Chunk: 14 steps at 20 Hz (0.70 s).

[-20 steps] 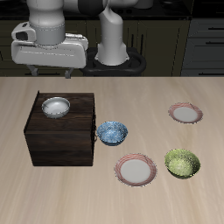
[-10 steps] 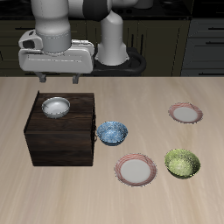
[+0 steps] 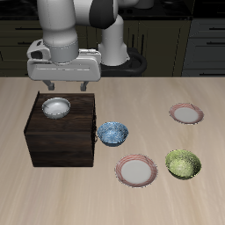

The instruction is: Place the white bowl onto the plate that is on the left side of the table

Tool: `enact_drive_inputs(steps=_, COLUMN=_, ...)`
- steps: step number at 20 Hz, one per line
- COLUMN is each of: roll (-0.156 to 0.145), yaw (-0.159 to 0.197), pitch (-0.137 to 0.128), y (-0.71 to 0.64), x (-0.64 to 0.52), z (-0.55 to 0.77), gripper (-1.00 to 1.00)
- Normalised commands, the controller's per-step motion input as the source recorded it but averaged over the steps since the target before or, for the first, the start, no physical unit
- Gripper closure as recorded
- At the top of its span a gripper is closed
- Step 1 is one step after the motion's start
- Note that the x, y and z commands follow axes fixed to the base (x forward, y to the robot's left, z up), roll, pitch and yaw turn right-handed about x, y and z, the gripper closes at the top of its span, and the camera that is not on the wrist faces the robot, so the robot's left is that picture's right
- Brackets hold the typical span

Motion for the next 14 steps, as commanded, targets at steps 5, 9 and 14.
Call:
enact_drive_inputs(steps=5, roll=0.016, yaw=-0.018, pitch=0.01, y=0.0, x=0.01, z=-0.14, gripper=-1.0)
enact_drive_inputs(steps=9, roll=0.0, yaw=-0.01, pitch=0.02, y=0.01, x=0.04, z=-0.18, gripper=-1.0)
enact_drive_inputs(steps=14, roll=0.008, yaw=0.006, pitch=0.011, y=0.05, x=0.0, z=-0.19, gripper=-1.0)
